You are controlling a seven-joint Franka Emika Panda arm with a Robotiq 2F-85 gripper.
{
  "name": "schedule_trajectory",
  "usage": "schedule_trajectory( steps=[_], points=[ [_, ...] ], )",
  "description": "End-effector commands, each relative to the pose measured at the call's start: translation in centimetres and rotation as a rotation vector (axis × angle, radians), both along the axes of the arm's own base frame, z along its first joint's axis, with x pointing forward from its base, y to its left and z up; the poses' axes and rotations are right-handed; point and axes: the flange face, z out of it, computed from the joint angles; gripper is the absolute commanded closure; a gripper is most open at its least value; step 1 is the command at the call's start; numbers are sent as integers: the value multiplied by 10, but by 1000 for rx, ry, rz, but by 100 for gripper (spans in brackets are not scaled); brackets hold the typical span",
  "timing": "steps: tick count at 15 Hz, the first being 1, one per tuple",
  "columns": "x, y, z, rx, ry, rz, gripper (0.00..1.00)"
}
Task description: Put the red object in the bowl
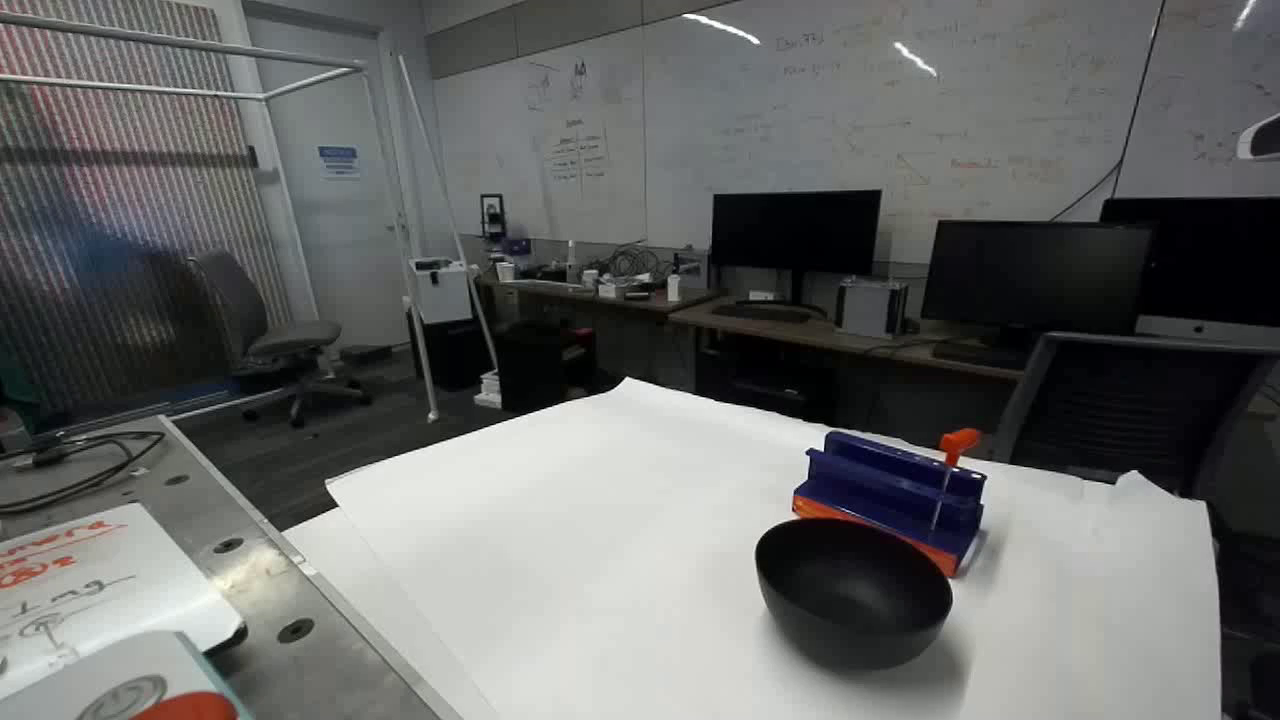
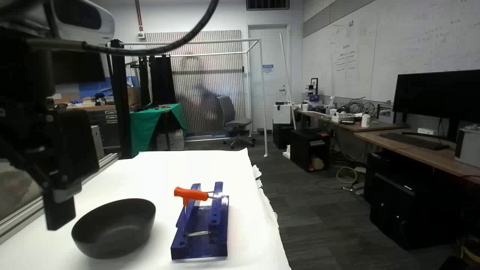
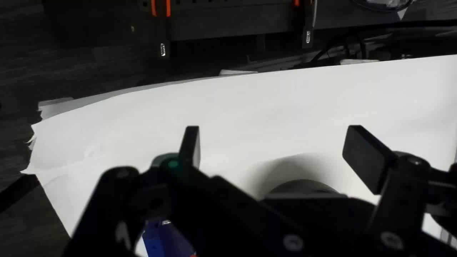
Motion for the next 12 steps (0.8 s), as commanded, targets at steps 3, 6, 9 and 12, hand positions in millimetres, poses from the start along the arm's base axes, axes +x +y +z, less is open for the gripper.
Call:
schedule_trajectory(
  steps=[3, 6, 9, 12],
  points=[
    [12, 3, 0, -2, 5, -29, 0],
    [66, 17, -8, 49, -3, -216, 0],
    [115, 24, -13, 84, -43, -383, 0],
    [170, 21, -25, 82, -71, -547, 0]
  ],
)
